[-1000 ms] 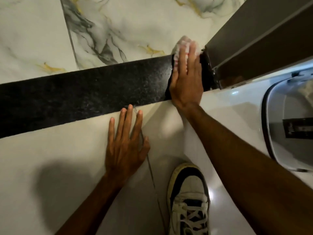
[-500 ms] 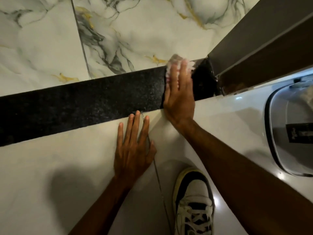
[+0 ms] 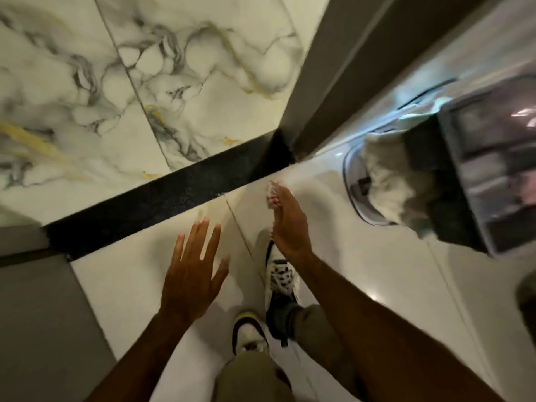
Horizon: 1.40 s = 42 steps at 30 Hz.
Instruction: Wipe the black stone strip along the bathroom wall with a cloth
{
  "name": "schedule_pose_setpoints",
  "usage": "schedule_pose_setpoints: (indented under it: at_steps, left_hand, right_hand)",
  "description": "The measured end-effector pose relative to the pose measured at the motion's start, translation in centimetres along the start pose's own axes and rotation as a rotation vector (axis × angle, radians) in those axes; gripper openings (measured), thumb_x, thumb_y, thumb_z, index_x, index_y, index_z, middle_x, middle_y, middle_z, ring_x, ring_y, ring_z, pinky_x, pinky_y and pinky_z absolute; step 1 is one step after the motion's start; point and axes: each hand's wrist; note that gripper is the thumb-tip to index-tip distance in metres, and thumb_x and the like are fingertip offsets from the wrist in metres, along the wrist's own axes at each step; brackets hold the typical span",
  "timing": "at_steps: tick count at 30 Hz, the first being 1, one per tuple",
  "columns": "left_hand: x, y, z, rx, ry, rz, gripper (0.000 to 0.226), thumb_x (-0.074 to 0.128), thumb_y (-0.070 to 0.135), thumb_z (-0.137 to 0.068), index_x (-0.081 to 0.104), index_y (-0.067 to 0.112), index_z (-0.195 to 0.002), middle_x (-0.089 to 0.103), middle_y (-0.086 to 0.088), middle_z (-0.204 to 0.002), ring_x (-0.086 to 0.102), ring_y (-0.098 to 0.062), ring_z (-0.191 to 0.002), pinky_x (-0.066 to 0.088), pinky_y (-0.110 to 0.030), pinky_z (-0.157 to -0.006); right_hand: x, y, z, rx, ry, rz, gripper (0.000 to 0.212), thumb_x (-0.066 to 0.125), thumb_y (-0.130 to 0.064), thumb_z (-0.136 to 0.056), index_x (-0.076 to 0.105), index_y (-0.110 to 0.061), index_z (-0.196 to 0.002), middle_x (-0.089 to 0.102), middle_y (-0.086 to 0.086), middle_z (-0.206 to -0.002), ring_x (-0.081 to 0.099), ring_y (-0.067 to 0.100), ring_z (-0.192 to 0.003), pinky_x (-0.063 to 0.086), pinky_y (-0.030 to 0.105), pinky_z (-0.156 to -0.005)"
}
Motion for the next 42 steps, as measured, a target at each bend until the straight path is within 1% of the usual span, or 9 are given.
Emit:
schedule_pose_setpoints:
  at_steps: [3, 10, 14, 19, 25, 31, 34, 39, 42]
  left_hand:
    - [-9.5, 5.7, 3.1, 0.13, -0.01, -0.025, 0.069, 0.036, 0.048, -0.11, 0.044, 0.006, -0.164, 0.039, -0.024, -0.171, 0.04, -0.043, -0.159, 0.038, -0.064, -0.127]
    - [-22.7, 19.8, 0.2, 0.359, -0.025, 0.006, 0.077, 0.015, 0.058, -0.115, 0.045, 0.004, -0.162, 0.044, -0.025, -0.168, 0.044, -0.044, -0.155, 0.036, -0.061, -0.128]
    - [-23.9, 29.1, -4.2, 0.53, -0.047, -0.001, 0.077, 0.011, 0.058, -0.115, 0.041, 0.007, -0.165, 0.038, -0.022, -0.173, 0.036, -0.041, -0.161, 0.031, -0.06, -0.13]
    - [-18.6, 36.4, -9.9, 0.702, -0.076, -0.047, 0.071, 0.029, 0.053, -0.113, 0.039, 0.008, -0.167, 0.034, -0.021, -0.175, 0.033, -0.038, -0.163, 0.024, -0.053, -0.134]
    - [-11.5, 37.5, -15.4, 0.686, -0.166, -0.139, 0.078, 0.024, 0.057, -0.11, 0.025, 0.01, -0.172, 0.022, -0.02, -0.18, 0.019, -0.037, -0.168, 0.009, -0.055, -0.135]
    - [-7.6, 35.5, -18.1, 0.68, -0.165, -0.231, 0.079, 0.024, 0.061, -0.111, 0.026, 0.011, -0.172, 0.022, -0.018, -0.18, 0.015, -0.036, -0.169, 0.009, -0.061, -0.136]
    - [-7.3, 35.2, -18.3, 0.689, -0.161, -0.266, 0.084, 0.026, 0.065, -0.11, 0.02, 0.011, -0.174, 0.016, -0.017, -0.182, 0.011, -0.035, -0.17, 0.008, -0.063, -0.136]
    - [-12.1, 36.5, -17.0, 0.625, -0.191, -0.271, 0.087, 0.018, 0.068, -0.108, 0.015, 0.012, -0.174, 0.009, -0.017, -0.183, 0.006, -0.034, -0.17, 0.008, -0.061, -0.138]
    - [-16.8, 36.8, -12.5, 0.605, -0.104, -0.196, 0.086, 0.008, 0.068, -0.11, 0.02, 0.011, -0.173, 0.013, -0.018, -0.182, 0.013, -0.035, -0.169, 0.015, -0.061, -0.137]
  right_hand:
    - [-8.5, -5.5, 7.2, -0.032, 0.113, -0.077, 0.059, 0.05, -0.023, -0.113, 0.036, -0.012, -0.168, 0.041, 0.009, -0.175, 0.044, 0.03, -0.16, 0.041, 0.055, -0.131]
    - [-28.2, -9.8, 16.6, 0.091, 0.407, -0.175, 0.077, 0.055, 0.003, -0.106, 0.026, -0.028, -0.17, 0.04, 0.012, -0.172, 0.063, 0.044, -0.137, 0.063, 0.058, -0.102]
    - [-36.1, -5.0, 16.4, 0.303, 0.735, -0.253, 0.063, 0.054, -0.004, -0.111, 0.033, -0.012, -0.169, 0.033, 0.012, -0.176, 0.045, 0.035, -0.157, 0.05, 0.055, -0.124]
    - [-38.7, 2.5, 11.9, 0.614, 0.637, -0.367, 0.058, 0.056, -0.011, -0.11, 0.038, -0.012, -0.165, 0.043, 0.016, -0.166, 0.05, 0.038, -0.15, 0.053, 0.051, -0.12]
    - [-36.6, 8.6, 5.2, 0.628, 0.448, -0.408, 0.043, 0.061, -0.015, -0.108, 0.052, -0.011, -0.15, 0.061, 0.016, -0.148, 0.067, 0.031, -0.13, 0.061, 0.041, -0.108]
    - [-33.6, 11.3, 1.4, 0.645, 0.316, -0.431, 0.09, 0.061, -0.026, -0.109, 0.0, -0.013, -0.174, -0.007, 0.015, -0.184, 0.016, 0.044, -0.168, 0.027, 0.059, -0.137]
    - [-32.8, 10.9, 2.0, 0.638, 0.225, -0.413, 0.083, 0.058, -0.025, -0.11, 0.007, -0.011, -0.174, 0.003, 0.015, -0.184, 0.025, 0.043, -0.165, 0.028, 0.059, -0.136]
    - [-35.3, 6.8, 7.3, 0.517, 0.352, -0.356, 0.061, 0.059, -0.019, -0.108, 0.039, -0.012, -0.165, 0.033, 0.012, -0.176, 0.039, 0.035, -0.161, 0.044, 0.058, -0.128]
    - [-38.5, 3.4, 13.2, 0.464, 0.424, -0.334, 0.037, 0.05, -0.02, -0.114, 0.056, -0.014, -0.15, 0.058, 0.012, -0.157, 0.065, 0.03, -0.137, 0.062, 0.036, -0.105]
Point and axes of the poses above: each hand's wrist, its own z-axis away from the middle knuckle, its own x-axis out of the palm, y = z × x
